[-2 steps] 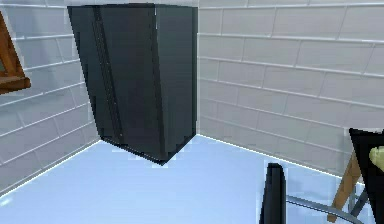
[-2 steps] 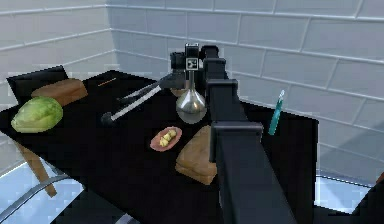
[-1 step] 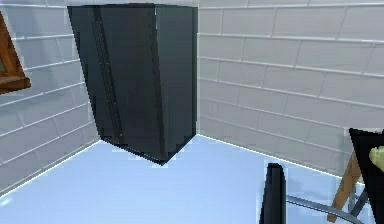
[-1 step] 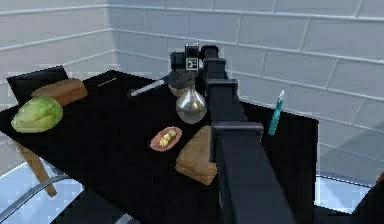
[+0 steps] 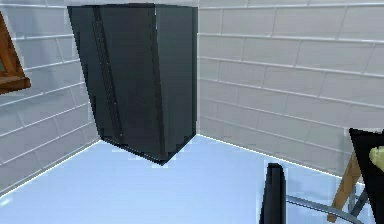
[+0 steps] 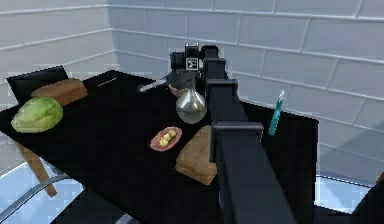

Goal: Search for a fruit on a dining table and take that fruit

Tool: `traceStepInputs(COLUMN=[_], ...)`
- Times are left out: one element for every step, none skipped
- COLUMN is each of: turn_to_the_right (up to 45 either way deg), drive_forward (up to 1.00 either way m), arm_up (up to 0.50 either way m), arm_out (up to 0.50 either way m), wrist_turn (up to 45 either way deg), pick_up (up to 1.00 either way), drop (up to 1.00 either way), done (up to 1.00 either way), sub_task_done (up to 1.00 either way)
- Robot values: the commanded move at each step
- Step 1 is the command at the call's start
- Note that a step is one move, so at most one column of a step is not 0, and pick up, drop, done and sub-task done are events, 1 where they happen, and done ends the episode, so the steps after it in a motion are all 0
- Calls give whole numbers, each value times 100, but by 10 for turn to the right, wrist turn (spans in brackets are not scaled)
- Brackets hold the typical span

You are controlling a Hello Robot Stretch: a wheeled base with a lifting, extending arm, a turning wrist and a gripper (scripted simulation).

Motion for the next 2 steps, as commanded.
traceStepInputs(turn_to_the_right=[0,0], drive_forward=[0,0], arm_up=[-28,0], arm_out=[0,0], wrist_turn=[0,0], pick_up=[0,100], drop=[0,0], done=[0,0], sub_task_done=[0,0])
